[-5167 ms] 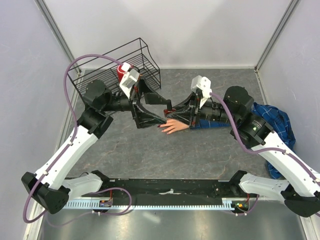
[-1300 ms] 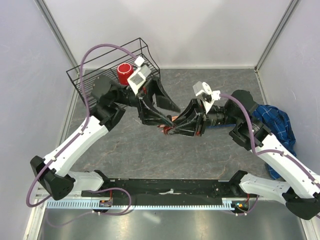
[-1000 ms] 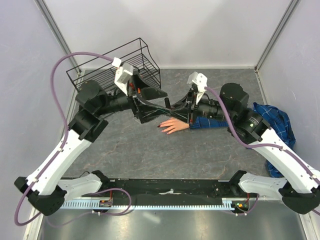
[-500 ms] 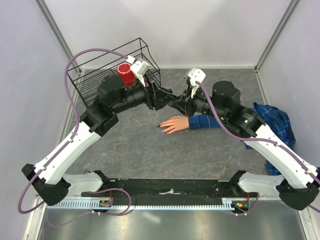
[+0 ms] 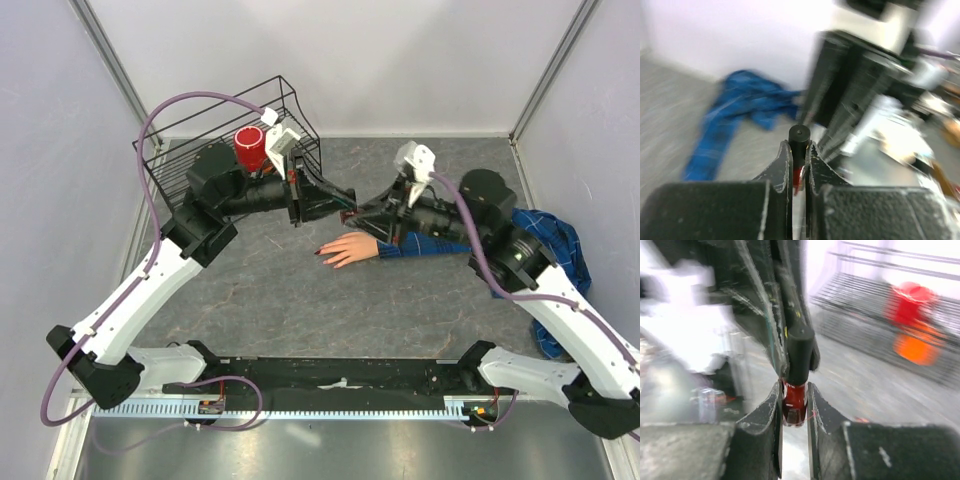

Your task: Paint the nails

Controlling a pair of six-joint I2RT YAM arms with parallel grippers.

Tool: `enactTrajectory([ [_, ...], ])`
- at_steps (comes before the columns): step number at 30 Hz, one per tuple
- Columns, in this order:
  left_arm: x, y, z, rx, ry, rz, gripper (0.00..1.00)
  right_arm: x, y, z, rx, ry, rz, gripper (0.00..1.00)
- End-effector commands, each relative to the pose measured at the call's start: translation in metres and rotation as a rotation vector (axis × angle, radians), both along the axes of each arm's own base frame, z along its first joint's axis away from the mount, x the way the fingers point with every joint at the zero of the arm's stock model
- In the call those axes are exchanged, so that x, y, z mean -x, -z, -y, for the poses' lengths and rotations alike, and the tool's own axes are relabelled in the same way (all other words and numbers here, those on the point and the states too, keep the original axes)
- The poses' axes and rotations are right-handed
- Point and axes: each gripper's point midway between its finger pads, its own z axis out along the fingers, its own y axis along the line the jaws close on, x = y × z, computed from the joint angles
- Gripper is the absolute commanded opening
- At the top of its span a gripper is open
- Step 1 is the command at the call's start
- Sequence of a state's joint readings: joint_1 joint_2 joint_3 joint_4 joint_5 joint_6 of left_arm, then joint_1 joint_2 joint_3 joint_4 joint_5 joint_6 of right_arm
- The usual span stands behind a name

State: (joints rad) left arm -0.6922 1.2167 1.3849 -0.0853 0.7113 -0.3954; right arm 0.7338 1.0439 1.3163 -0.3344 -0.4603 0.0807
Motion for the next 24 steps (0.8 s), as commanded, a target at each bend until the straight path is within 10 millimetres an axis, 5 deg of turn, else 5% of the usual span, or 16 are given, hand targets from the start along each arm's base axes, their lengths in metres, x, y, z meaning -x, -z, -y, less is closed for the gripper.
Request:
enactTrajectory([
  [1,0.074,-0.012,0.003,0.088,0.46,0.054,0.02,0.163,-0.082,0.01,-0.353,-0.855,0.077,0.0],
  [3,0.078,-0.014,0.0,0.091,0.475,0.07,0.02,0.183,-0.086,0.025,-0.411,-0.95,0.08,0.0],
  [6,0.078,-0.023,-0.002,0.09,0.457,0.089,0.02,0.174,-0.086,0.017,-0.385,-0.923,0.081,0.0],
  [7,0.077,-0.026,-0.002,0.09,0.447,0.112,0.02,0.158,-0.072,0.005,-0.326,-0.856,-0.043,0.0],
  [8,0.071,-0.02,0.0,0.061,0.412,0.064,0.02,0.145,-0.068,-0.001,-0.305,-0.778,0.103,0.0],
  [13,0.052,-0.029,-0.008,0.01,0.226,0.114,0.53,0.077,-0.045,-0.013,-0.139,-0.389,0.055,0.0],
  [16,0.043,-0.034,-0.018,0.006,0.097,0.147,0.66,0.037,-0.028,-0.011,-0.05,-0.188,0.055,0.0],
  [19,0.016,-0.041,-0.031,0.014,-0.115,0.141,0.75,0.002,-0.015,-0.005,0.013,-0.009,0.044,0.0],
  [24,-0.026,-0.032,-0.047,-0.001,-0.374,0.087,0.68,-0.031,-0.01,0.003,0.033,0.168,0.021,0.0],
])
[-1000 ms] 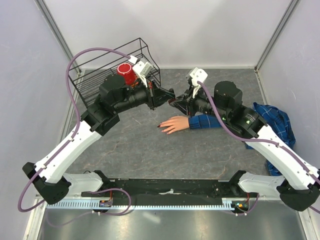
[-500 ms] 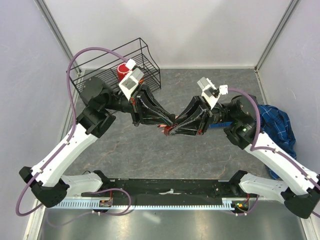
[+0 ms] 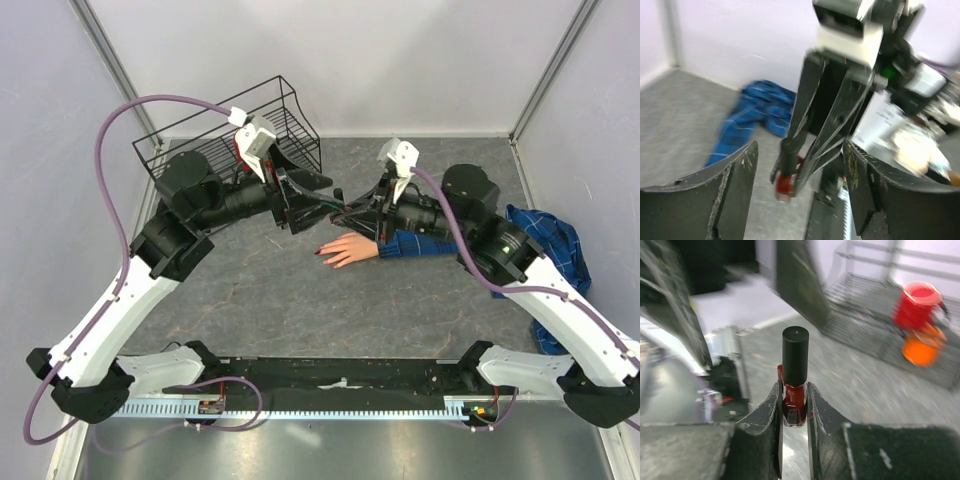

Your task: Paint the nails

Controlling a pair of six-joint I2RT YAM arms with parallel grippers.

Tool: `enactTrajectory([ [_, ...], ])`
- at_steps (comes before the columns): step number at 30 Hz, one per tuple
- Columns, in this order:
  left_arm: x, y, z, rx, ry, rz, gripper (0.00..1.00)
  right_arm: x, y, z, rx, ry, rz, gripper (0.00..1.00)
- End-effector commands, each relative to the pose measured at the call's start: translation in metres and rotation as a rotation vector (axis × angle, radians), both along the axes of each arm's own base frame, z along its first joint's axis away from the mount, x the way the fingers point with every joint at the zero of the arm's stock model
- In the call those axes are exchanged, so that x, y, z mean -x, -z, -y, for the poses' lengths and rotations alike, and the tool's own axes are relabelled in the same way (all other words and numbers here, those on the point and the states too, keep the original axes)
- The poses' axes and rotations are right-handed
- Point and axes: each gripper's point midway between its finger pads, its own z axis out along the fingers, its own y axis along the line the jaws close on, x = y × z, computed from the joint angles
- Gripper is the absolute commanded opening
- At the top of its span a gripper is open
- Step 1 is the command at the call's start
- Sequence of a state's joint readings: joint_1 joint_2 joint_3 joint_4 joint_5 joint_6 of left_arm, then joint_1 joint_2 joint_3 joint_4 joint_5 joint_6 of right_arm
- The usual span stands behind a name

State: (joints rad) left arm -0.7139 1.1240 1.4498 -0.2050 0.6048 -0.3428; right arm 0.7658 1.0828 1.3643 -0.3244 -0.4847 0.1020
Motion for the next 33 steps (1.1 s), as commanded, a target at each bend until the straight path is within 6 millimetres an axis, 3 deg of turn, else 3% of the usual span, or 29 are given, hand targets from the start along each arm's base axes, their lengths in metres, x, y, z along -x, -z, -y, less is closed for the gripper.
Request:
enactTrajectory([
  [1,-0.049,0.009,-0.02,-0.026,-0.303,-0.01,0.66,-0.041,0.004,0.016,0.054,0.237,0.011,0.0],
  [7,-0.058,0.023,-0.001,-0.055,-0.301,-0.06,0.52,-0.045,0.0,0.016,0.036,0.264,0.006,0.0],
  [14,-0.06,0.033,0.015,-0.078,-0.278,-0.08,0.43,-0.045,0.001,0.016,0.038,0.266,0.006,0.0],
  [17,-0.055,0.034,0.02,-0.08,-0.232,-0.081,0.3,-0.044,0.0,0.015,0.037,0.266,0.008,0.0],
  [18,-0.053,0.034,0.023,-0.08,-0.211,-0.071,0.14,-0.044,0.0,0.015,0.037,0.266,0.011,0.0],
  [19,-0.048,0.035,0.026,-0.083,-0.168,-0.071,0.06,-0.042,-0.002,0.014,0.032,0.252,0.012,0.0],
  [21,-0.041,0.038,0.032,-0.07,-0.079,-0.079,0.02,-0.035,-0.007,0.013,0.017,0.217,0.031,0.0],
  [22,-0.027,0.039,0.033,-0.066,0.052,-0.082,0.02,-0.032,-0.009,0.012,0.01,0.196,0.043,0.0],
  [24,-0.018,0.047,0.033,-0.042,0.175,-0.145,0.02,-0.011,-0.014,0.005,-0.013,0.072,0.086,0.0],
  [25,-0.009,0.04,0.027,-0.008,0.295,-0.089,0.02,0.0,-0.016,0.002,-0.022,0.003,0.102,0.0],
  [26,-0.006,0.053,0.025,-0.011,0.354,-0.112,0.02,0.028,-0.017,-0.004,-0.034,-0.153,0.112,0.0],
  [27,0.001,0.055,0.021,-0.002,0.414,-0.164,0.02,0.045,-0.021,-0.007,-0.053,-0.259,0.126,0.0],
  [28,0.01,0.05,0.014,0.019,0.512,-0.059,0.02,0.062,-0.023,-0.009,-0.069,-0.358,0.104,0.0],
  [30,0.02,0.061,0.008,0.014,0.595,-0.102,0.02,0.096,-0.035,-0.007,-0.119,-0.568,0.105,0.0],
  [33,0.027,0.063,0.003,-0.002,0.664,-0.055,0.02,0.103,-0.045,-0.002,-0.164,-0.566,0.101,0.0],
])
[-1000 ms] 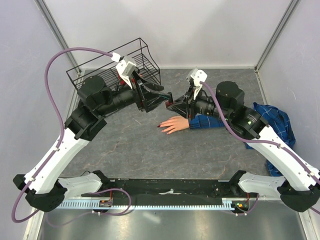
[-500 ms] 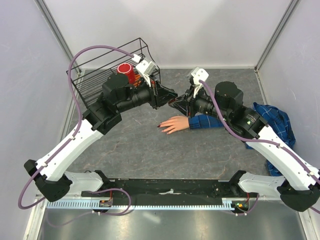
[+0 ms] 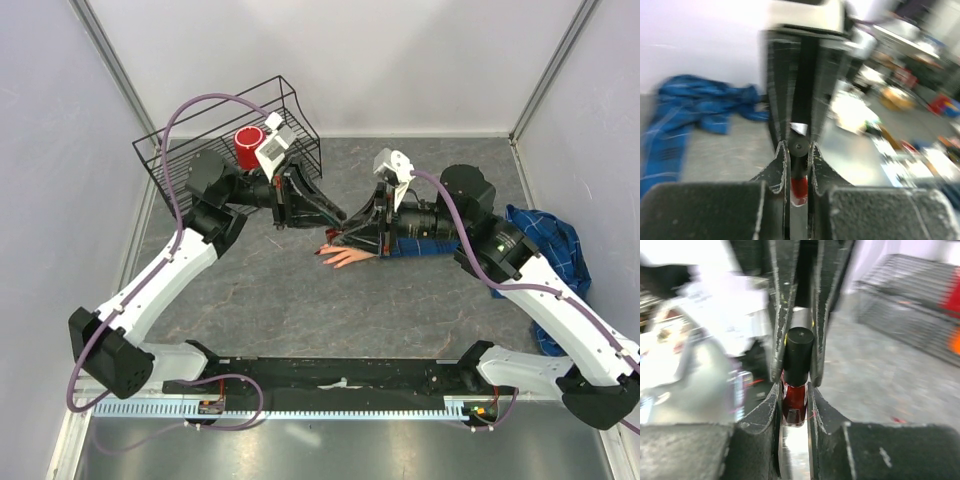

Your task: Paint the nails

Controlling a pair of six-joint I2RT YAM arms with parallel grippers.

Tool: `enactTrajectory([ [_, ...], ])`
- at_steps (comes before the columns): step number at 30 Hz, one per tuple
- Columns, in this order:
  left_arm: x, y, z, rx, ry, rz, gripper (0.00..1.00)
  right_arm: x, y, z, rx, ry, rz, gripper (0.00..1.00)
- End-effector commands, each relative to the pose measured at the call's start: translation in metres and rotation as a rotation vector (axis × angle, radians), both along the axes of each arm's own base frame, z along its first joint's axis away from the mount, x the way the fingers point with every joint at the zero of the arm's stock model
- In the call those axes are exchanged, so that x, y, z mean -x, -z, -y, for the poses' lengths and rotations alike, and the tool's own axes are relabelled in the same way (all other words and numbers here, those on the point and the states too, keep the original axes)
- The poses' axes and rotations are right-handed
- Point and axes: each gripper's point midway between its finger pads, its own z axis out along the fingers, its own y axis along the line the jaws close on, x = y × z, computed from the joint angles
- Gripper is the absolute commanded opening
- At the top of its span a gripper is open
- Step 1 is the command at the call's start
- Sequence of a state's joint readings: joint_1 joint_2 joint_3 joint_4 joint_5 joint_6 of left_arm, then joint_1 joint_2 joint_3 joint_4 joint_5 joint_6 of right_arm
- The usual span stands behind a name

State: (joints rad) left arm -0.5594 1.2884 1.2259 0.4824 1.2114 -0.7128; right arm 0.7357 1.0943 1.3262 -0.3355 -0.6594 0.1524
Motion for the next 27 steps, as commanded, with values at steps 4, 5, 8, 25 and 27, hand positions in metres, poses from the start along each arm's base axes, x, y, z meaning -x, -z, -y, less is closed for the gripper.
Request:
enactTrajectory([
  [4,-0.006,0.016,-0.001,-0.07,0.045,-0.001,0.11,0.074,-0.069,0.004,-0.219,-0.357,0.172,0.0],
  [5,-0.016,0.017,-0.001,-0.116,-0.032,0.018,0.2,0.07,-0.065,0.003,-0.2,-0.335,0.171,0.0],
  [8,-0.05,0.005,-0.005,-0.157,-0.301,0.032,0.52,0.045,-0.053,0.0,-0.138,-0.202,0.143,0.0],
  [25,-0.072,-0.031,-0.032,-0.059,-0.918,-0.149,0.62,-0.046,-0.028,0.017,0.034,0.287,0.171,0.0],
  [27,-0.077,-0.024,-0.025,-0.081,-0.928,-0.148,0.58,-0.048,-0.029,0.018,0.033,0.301,0.172,0.0],
])
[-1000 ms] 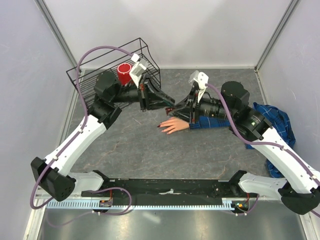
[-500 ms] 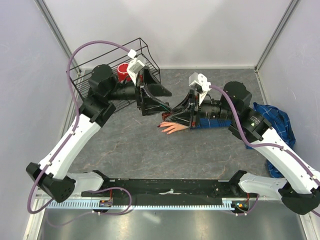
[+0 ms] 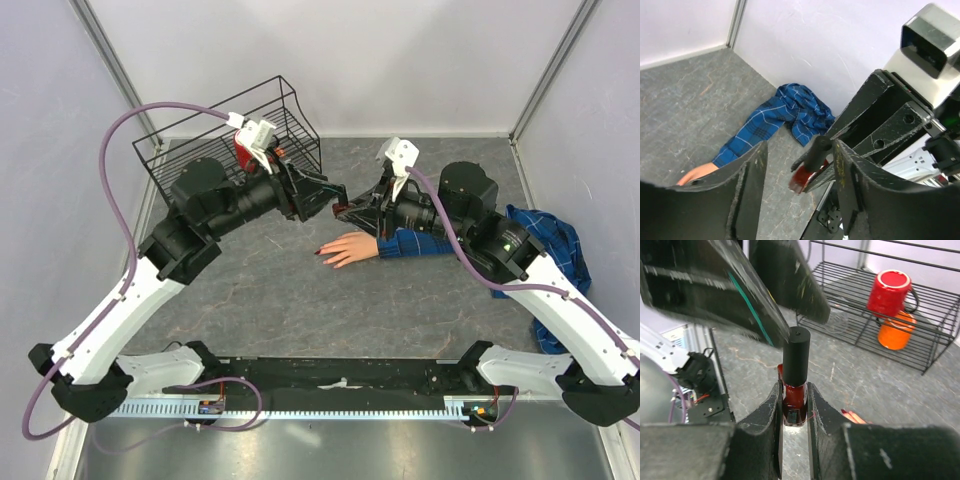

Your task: Paint the nails

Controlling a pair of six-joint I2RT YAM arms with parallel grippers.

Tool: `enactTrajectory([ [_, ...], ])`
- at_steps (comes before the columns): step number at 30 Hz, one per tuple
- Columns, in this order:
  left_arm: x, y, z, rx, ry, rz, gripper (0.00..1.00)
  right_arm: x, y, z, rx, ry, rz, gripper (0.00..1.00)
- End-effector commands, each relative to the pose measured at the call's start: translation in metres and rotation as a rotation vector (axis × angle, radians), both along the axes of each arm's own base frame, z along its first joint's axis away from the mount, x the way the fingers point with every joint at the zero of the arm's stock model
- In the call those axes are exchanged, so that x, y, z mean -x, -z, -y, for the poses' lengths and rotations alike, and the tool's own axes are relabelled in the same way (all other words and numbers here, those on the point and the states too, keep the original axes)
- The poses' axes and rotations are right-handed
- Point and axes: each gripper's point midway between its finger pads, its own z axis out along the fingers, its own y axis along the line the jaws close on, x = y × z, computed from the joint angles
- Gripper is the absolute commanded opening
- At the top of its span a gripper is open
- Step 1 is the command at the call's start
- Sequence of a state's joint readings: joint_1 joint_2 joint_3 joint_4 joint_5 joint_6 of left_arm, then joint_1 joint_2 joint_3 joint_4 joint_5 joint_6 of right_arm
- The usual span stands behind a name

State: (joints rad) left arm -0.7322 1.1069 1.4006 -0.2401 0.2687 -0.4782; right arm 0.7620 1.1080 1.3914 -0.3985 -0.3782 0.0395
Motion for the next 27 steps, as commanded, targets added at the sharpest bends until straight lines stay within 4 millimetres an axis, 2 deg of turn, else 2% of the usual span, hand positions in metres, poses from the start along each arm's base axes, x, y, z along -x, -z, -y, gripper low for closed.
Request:
enactTrajectory([
  [1,-0.02,0.003,0.002,-0.034,-0.134,0.011,0.56,-0.008,-0.022,0.007,-0.026,0.065,0.059,0.0],
  [5,-0.017,0.004,0.013,-0.043,-0.119,0.019,0.47,-0.01,-0.022,0.011,-0.028,0.089,0.063,0.0],
  [11,-0.008,0.008,0.032,-0.048,-0.056,0.005,0.42,-0.012,-0.024,0.012,-0.032,0.104,0.063,0.0],
  [14,-0.002,0.011,0.04,-0.054,-0.01,0.003,0.28,-0.012,-0.025,0.012,-0.037,0.104,0.065,0.0],
  [17,0.007,0.01,0.044,-0.058,0.047,0.03,0.02,-0.007,-0.027,0.011,-0.043,0.084,0.069,0.0],
  [18,0.02,0.012,0.05,-0.059,0.141,0.047,0.02,-0.004,-0.026,0.01,-0.043,0.061,0.068,0.0],
  [19,0.03,0.001,0.055,-0.026,0.224,0.1,0.02,0.001,-0.027,0.008,-0.047,0.033,0.073,0.0],
  [20,0.043,-0.001,0.06,-0.009,0.335,0.121,0.02,0.021,-0.029,0.001,-0.058,-0.085,0.08,0.0],
  [21,0.079,0.001,0.057,0.005,0.601,0.157,0.02,0.036,-0.029,-0.003,-0.063,-0.175,0.082,0.0],
  [22,0.095,-0.01,0.055,0.057,0.723,0.193,0.02,0.053,-0.033,-0.007,-0.083,-0.272,0.085,0.0],
  [23,0.105,-0.007,0.054,0.066,0.827,0.2,0.02,0.077,-0.038,-0.008,-0.109,-0.395,0.084,0.0],
  [24,0.124,0.003,0.043,0.044,0.991,0.21,0.02,0.106,-0.038,-0.008,-0.131,-0.566,0.064,0.0],
  [25,0.13,0.0,0.037,0.049,1.046,0.243,0.02,0.12,-0.053,-0.005,-0.183,-0.634,0.101,0.0],
  [27,0.126,0.01,0.027,0.015,1.09,0.248,0.02,0.134,-0.058,-0.001,-0.226,-0.684,0.045,0.0],
])
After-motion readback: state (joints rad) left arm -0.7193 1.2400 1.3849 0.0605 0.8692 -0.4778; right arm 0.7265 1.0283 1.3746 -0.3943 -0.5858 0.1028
